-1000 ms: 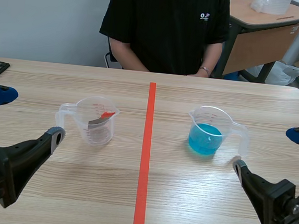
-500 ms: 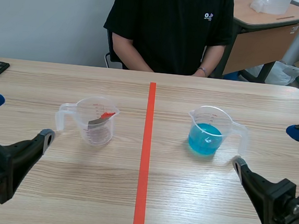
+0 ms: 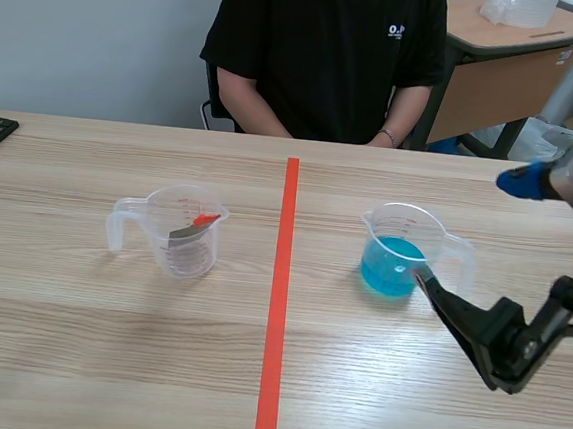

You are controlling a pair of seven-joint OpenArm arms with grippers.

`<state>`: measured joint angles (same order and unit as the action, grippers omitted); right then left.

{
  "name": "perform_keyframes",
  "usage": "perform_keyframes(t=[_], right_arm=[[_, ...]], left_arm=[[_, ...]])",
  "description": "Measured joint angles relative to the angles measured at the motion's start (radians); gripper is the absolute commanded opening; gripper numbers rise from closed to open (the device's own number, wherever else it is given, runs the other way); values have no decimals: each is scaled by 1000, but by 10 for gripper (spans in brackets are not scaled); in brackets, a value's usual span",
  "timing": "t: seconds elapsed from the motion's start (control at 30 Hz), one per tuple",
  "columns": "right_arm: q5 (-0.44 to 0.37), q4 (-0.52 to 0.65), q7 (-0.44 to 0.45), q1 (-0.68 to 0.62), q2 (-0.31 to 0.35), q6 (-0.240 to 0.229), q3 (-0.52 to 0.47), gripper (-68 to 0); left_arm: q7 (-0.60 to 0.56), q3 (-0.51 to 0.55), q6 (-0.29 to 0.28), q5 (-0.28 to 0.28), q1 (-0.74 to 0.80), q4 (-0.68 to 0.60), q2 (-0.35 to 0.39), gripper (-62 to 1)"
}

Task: Do the redox reaction experiment.
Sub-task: 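Lift the metal plate out of the left beaker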

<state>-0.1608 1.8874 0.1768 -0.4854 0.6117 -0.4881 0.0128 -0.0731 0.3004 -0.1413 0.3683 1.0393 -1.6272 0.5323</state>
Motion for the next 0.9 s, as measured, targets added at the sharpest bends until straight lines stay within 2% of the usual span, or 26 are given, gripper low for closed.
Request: perform_keyframes(t=[0.1, 0.23, 0.5, 0.6, 0.77, 0.9], right_arm=[[0, -60, 7, 101, 17, -9, 78, 4], [11, -152, 45, 208, 18, -45, 178, 4], [101, -268, 200, 392, 17, -69, 368, 4], [158, -313, 254, 456, 11, -69, 438, 4], [270, -436, 331, 556, -46, -66, 535, 4], [322, -555, 385, 631, -114, -66, 613, 4]], left_arm=[[-40, 0, 2, 11, 29, 81, 0, 14], [-60, 0, 9, 17, 48, 175, -14, 14], [-59, -1, 8, 26, 47, 266, -126, 14], [-59, -17, 8, 25, 47, 275, -162, 14], [-51, -71, 4, 24, 34, 281, -192, 14], [-51, -104, -1, 25, 21, 286, -194, 14]])
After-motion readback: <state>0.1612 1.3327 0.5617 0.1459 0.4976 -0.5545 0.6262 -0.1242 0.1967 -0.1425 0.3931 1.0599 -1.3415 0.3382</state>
